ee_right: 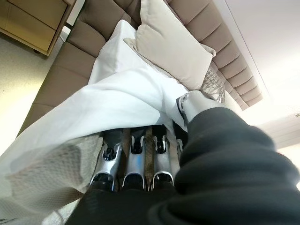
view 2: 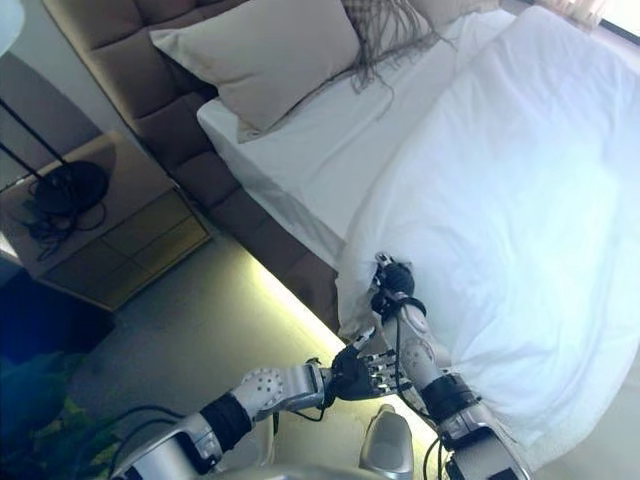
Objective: Make the bed neatly
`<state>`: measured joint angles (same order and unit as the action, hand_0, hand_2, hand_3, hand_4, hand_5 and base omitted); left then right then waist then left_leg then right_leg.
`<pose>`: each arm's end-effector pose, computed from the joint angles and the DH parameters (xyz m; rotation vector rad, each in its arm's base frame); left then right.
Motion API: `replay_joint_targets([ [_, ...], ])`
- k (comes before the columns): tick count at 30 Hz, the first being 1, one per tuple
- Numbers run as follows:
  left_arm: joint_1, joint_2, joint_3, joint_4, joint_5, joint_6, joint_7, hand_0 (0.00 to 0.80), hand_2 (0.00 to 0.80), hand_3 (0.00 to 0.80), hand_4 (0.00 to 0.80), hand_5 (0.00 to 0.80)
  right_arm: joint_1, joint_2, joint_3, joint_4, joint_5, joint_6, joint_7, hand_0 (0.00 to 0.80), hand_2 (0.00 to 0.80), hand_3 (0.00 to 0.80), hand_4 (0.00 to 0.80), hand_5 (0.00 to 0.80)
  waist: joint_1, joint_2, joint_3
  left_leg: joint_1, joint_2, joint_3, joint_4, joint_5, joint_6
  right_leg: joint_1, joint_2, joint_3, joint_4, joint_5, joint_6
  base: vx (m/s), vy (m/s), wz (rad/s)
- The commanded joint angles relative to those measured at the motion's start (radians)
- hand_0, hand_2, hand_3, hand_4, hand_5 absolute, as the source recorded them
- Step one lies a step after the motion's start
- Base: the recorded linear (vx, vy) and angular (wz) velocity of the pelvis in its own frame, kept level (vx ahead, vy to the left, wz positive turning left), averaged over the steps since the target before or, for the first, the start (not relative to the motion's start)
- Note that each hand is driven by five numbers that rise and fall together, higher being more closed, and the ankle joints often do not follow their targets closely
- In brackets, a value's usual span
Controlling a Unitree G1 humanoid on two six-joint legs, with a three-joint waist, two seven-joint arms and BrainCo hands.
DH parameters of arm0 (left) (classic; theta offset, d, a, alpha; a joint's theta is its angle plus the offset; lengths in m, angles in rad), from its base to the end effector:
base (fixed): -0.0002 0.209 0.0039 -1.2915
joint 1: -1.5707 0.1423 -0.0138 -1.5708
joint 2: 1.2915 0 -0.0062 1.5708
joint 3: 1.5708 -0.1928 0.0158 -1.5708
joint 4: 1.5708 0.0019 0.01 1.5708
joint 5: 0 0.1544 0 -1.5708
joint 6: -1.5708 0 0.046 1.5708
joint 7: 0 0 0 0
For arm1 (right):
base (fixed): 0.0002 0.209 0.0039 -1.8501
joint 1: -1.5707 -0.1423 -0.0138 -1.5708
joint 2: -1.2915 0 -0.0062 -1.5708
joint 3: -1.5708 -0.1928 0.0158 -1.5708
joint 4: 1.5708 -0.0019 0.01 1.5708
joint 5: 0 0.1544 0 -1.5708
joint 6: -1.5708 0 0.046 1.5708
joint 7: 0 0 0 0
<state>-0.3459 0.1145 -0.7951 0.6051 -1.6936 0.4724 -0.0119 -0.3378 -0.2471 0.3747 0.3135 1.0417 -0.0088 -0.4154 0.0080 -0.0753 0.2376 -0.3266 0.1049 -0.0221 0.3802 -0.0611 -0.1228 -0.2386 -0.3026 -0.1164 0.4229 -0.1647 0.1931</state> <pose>0.2058 0.0320 -0.0360 -1.0613 1.1994 -0.5787 0.2746 -0.1193 0.0384 0.6083 0.3275 -0.0891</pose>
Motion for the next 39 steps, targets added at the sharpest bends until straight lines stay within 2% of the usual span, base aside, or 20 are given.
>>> replay_joint_targets([
  [1, -0.072, -0.107, 0.063, 0.060, -0.003, -0.031, -0.036, 0.000, 0.000, 0.000, 0.000, 0.000, -0.119, 0.023, 0.035, -0.196, -0.008, 0.016, 0.057, 0.800, 0.800, 0.800, 0.800, 0.800, -0.011, 0.010, -0.033, 0.048, 0.077, -0.023, -0.054, 0.050, 0.006, -0.072, -0.075, 0.055, -0.139, 0.284, 0.059, -0.044, 0.083, -0.24],
  [5, -0.126, -0.135, 0.122, 0.138, 0.046, -0.027, -0.057, 0.000, 0.000, 0.000, 0.000, 0.000, -0.152, 0.001, 0.041, -0.236, 0.014, 0.059, 0.027, 0.800, 0.800, 0.800, 0.800, 0.800, -0.025, 0.025, -0.043, 0.052, 0.071, -0.011, -0.097, 0.081, 0.005, -0.083, -0.078, 0.061, -0.137, 0.284, 0.053, -0.011, 0.090, -0.11],
  [10, -0.188, -0.181, 0.152, 0.183, 0.065, -0.118, -0.073, 0.000, 0.000, 0.000, 0.000, 0.000, -0.206, -0.002, 0.071, -0.256, 0.009, 0.103, 0.005, 0.800, 0.800, 0.800, 0.800, 0.800, -0.040, 0.056, -0.052, 0.047, 0.066, 0.015, -0.148, 0.117, 0.006, -0.103, -0.078, 0.058, -0.138, 0.287, 0.043, -0.037, 0.126, -0.06],
  [16, -0.226, -0.181, 0.215, 0.225, 0.010, -0.197, -0.071, 0.000, 0.000, 0.000, 0.000, 0.000, -0.235, 0.018, 0.116, -0.237, 0.031, 0.130, 0.021, 0.800, 0.800, 0.800, 0.800, 0.800, -0.063, 0.069, -0.071, 0.055, 0.086, 0.052, -0.152, 0.129, -0.003, -0.098, -0.064, 0.073, -0.145, 0.280, 0.040, 0.025, 0.080, -0.12],
  [22, -0.250, -0.174, 0.245, 0.236, -0.015, -0.227, -0.052, 0.000, 0.000, 0.000, 0.000, 0.000, -0.218, 0.014, 0.133, -0.254, 0.050, 0.135, 0.053, 0.800, 0.800, 0.800, 0.800, 0.800, -0.075, 0.079, -0.083, 0.071, 0.088, 0.072, -0.160, 0.131, -0.008, -0.083, -0.074, 0.069, -0.156, 0.283, 0.041, 0.031, 0.052, -0.15],
  [23, -0.250, -0.173, 0.246, 0.241, -0.011, -0.229, -0.049, 0.094, 0.094, 0.094, 0.094, 0.094, -0.215, 0.011, 0.134, -0.257, 0.052, 0.136, 0.060, 0.800, 0.800, 0.800, 0.800, 0.800, -0.076, 0.079, -0.085, 0.075, 0.090, 0.074, -0.163, 0.132, -0.009, -0.079, -0.075, 0.067, -0.159, 0.284, 0.042, 0.000, 0.000, 0.00],
  [24, -0.253, -0.172, 0.252, 0.245, -0.007, -0.229, -0.046, 0.420, 0.420, 0.420, 0.420, 0.420, -0.214, 0.009, 0.137, -0.261, 0.055, 0.136, 0.063, 0.800, 0.800, 0.800, 0.800, 0.800, -0.078, 0.079, -0.088, 0.078, 0.091, 0.078, -0.165, 0.134, -0.009, -0.077, -0.075, 0.067, -0.161, 0.284, 0.043, 0.028, 0.027, -0.05],
  [25, -0.251, -0.171, 0.256, 0.252, -0.003, -0.230, -0.049, 0.637, 0.637, 0.637, 0.637, 0.637, -0.212, 0.009, 0.139, -0.263, 0.056, 0.137, 0.065, 0.800, 0.800, 0.800, 0.800, 0.800, -0.079, 0.080, -0.089, 0.082, 0.092, 0.079, -0.166, 0.134, -0.010, -0.073, -0.075, 0.067, -0.162, 0.283, 0.043, 0.031, 0.028, -0.04],
  [26, -0.252, -0.170, 0.261, 0.262, -0.001, -0.227, -0.057, 0.800, 0.800, 0.800, 0.800, 0.800, -0.210, 0.004, 0.138, -0.269, 0.059, 0.142, 0.065, 0.800, 0.800, 0.800, 0.800, 0.800, -0.081, 0.081, -0.090, 0.084, 0.092, 0.080, -0.165, 0.135, -0.011, -0.070, -0.075, 0.066, -0.163, 0.283, 0.043, 0.030, 0.022, -0.03],
  [35, -0.228, -0.157, 0.280, 0.277, 0.010, -0.211, -0.060, 0.800, 0.800, 0.800, 0.800, 0.800, -0.162, -0.016, 0.147, -0.278, 0.072, 0.135, 0.073, 0.800, 0.800, 0.800, 0.800, 0.800, -0.080, 0.086, -0.109, 0.119, 0.103, 0.092, -0.163, 0.132, -0.024, -0.013, -0.088, 0.043, -0.177, 0.276, 0.046, 0.054, 0.002, -0.05],
  [39, -0.203, -0.160, 0.273, 0.270, 0.016, -0.227, -0.077, 0.800, 0.800, 0.800, 0.800, 0.800, -0.131, -0.024, 0.145, -0.288, 0.073, 0.137, 0.074, 0.800, 0.800, 0.800, 0.800, 0.800, -0.079, 0.089, -0.120, 0.139, 0.103, 0.094, -0.166, 0.128, -0.025, 0.014, -0.091, 0.034, -0.187, 0.271, 0.047, 0.071, 0.017, -0.01],
])
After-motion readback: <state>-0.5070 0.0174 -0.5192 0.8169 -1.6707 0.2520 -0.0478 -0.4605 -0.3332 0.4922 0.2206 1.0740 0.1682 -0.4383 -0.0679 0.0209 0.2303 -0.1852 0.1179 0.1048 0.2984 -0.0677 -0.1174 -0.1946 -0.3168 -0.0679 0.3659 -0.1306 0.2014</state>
